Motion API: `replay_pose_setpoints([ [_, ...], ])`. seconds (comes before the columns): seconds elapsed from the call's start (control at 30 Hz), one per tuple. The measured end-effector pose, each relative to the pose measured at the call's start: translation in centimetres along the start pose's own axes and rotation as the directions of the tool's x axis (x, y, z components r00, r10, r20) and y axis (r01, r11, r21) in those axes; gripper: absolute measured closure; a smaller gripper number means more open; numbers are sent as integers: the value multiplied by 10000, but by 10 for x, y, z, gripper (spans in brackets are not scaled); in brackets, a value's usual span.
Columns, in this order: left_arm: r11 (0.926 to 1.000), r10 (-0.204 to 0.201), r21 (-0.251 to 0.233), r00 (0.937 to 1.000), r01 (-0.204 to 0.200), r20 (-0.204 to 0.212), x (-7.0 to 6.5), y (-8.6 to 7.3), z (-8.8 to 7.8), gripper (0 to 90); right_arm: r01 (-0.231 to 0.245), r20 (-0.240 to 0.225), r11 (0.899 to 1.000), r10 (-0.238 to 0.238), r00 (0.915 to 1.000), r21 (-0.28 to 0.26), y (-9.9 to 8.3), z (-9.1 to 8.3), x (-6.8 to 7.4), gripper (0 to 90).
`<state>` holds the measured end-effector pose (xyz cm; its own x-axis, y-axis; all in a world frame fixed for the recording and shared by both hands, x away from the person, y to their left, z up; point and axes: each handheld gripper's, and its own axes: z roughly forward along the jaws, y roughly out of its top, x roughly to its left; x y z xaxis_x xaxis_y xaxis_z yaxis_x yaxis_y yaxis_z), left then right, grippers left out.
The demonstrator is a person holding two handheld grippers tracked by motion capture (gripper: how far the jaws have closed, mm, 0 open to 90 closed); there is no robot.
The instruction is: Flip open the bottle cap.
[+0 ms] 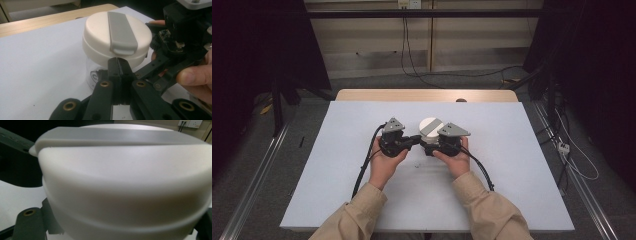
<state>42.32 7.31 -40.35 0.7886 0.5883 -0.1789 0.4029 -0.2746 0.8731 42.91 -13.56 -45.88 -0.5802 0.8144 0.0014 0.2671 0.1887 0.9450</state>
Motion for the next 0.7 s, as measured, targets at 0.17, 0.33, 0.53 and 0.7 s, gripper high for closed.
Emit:
replay_pose_setpoints([
  [0.17,10000,-74,-44,10000,74,3,0,2,-1,900,9,3,10000,-9,10000,-3,0,0,0,185],
  [0.33,9999,-30,-123,10000,30,47,-3,6,-2,900,12,3,10000,-12,10000,0,0,0,0,185],
  [0.53,9998,100,-166,9999,-100,3,-10,14,1,900,18,0,10000,-18,10000,0,0,0,0,185],
  [0.7,9996,171,-235,9997,-174,-161,-10,22,0,900,28,-8,10000,-28,10000,-1,0,0,0,185],
])
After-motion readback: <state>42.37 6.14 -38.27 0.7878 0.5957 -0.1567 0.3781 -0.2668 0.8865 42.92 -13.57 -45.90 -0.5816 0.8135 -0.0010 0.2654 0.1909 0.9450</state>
